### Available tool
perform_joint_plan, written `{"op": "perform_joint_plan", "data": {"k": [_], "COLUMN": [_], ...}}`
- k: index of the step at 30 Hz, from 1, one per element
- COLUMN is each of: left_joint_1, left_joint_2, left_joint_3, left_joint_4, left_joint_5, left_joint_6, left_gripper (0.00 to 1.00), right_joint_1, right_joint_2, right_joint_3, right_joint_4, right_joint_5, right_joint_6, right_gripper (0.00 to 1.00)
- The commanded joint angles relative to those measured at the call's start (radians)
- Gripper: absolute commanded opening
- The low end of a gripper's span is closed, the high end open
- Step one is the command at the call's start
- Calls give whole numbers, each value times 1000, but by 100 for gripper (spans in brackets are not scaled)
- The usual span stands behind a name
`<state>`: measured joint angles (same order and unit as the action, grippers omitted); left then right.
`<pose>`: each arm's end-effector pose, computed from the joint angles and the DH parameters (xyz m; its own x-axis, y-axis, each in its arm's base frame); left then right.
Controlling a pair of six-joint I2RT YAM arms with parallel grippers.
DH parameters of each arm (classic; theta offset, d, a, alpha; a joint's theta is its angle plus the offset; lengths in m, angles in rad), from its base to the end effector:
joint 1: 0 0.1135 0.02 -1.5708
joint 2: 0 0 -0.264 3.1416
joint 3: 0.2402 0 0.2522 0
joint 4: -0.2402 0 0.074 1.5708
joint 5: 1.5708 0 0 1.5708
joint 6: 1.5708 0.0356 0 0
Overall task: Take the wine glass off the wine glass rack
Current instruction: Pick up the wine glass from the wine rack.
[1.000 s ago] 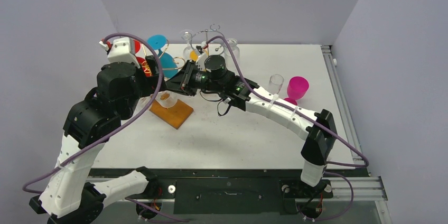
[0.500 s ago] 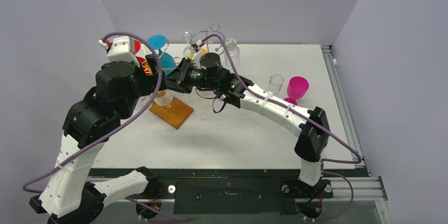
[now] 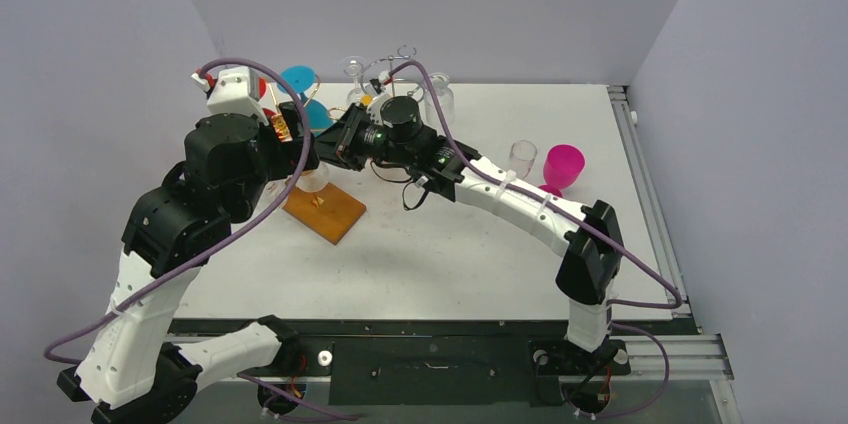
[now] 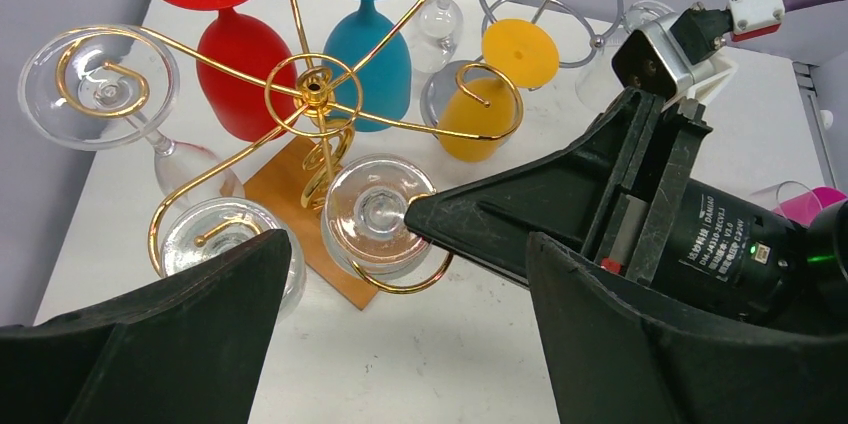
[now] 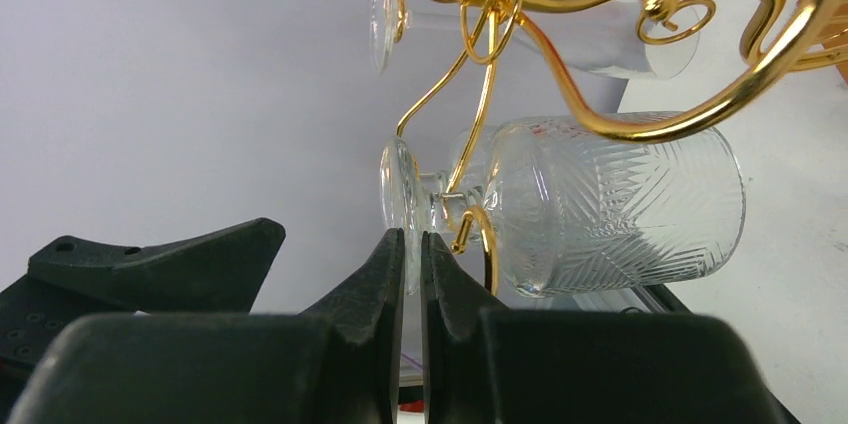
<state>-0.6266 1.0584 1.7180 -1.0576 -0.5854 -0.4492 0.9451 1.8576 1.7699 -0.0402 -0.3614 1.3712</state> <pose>0.1273 -0.0679 0.5009 -0.3159 -0.2181 -0.9234 -0.0677 0.9759 -0.2074 0.2536 0.3724 0.3913 -0.9593 0.2379 -0.1524 -0.1178 0.1536 0.9811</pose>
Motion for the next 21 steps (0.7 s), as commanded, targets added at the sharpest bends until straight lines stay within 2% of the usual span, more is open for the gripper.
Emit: {"op": "perform_joint_plan", "data": {"k": [1, 12, 21], "left_joint_1": [4, 4, 5], "left_joint_2": [1, 14, 24], "left_joint_3": [46, 57, 60], "left_joint_4": [47, 49, 58], "left_joint_5": [14, 26, 42], "left_joint_6": [12, 15, 14], "left_gripper": [85, 85, 85], "right_joint_1": [-16, -36, -56], "right_joint_2": [-3, -15, -71], "right_joint_3": [76, 77, 15], "right_joint_4": [123, 123, 138], "right_joint_5": [36, 83, 99], "right_joint_6": [17, 22, 20], "right_gripper": [0, 0, 0]}}
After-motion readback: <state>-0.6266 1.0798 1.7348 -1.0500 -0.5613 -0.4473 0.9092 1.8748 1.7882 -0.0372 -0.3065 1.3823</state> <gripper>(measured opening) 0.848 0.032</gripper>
